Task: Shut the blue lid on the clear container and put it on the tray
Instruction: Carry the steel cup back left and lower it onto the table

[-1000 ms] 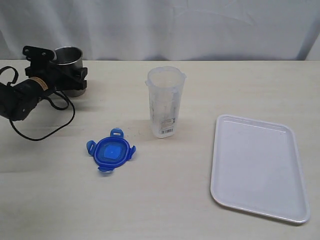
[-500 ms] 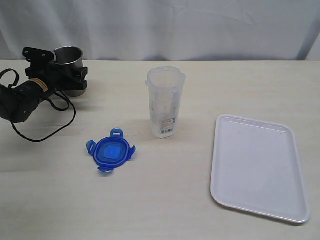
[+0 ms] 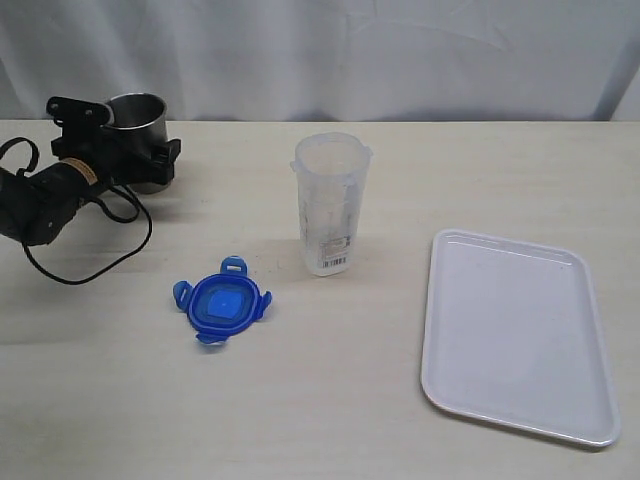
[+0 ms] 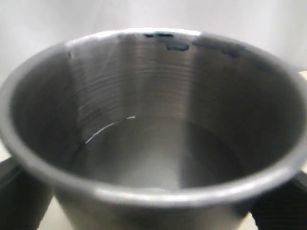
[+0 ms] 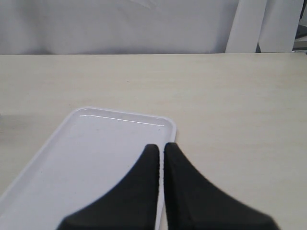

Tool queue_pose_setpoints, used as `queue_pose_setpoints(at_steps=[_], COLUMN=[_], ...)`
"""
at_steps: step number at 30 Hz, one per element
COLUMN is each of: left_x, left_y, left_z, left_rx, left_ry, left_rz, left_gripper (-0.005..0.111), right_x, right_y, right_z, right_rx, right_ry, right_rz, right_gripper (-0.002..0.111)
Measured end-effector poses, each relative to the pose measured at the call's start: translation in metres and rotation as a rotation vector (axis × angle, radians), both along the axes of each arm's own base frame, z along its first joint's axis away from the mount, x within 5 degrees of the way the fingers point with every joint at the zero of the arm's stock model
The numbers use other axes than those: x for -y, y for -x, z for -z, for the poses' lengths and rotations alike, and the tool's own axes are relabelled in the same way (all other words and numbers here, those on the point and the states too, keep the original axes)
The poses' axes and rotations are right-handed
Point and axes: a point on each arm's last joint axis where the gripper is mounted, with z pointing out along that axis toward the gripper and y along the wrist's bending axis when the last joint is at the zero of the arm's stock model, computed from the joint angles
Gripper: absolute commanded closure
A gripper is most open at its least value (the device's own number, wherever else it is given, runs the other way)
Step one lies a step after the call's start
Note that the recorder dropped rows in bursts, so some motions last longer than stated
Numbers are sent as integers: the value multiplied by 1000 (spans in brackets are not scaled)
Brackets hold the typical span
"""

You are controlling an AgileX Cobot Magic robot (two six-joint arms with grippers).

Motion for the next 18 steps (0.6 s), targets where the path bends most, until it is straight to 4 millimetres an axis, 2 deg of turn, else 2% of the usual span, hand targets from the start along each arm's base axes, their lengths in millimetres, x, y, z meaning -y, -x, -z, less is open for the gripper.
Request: queue_pose_setpoints(at_steps=[11, 18], left_x=[-2, -4], left_y=[2, 1], left_z=[6, -5], left_rx=[-79, -113], left_ry=[-30, -55], left_rz=[-16, -29], left_gripper=[10, 10], right_x=[0, 0], right_y=[0, 0], right_z=[0, 0], right_rx=[0, 0], right_ry=[0, 0], right_rz=[0, 0], right_gripper=[104, 104])
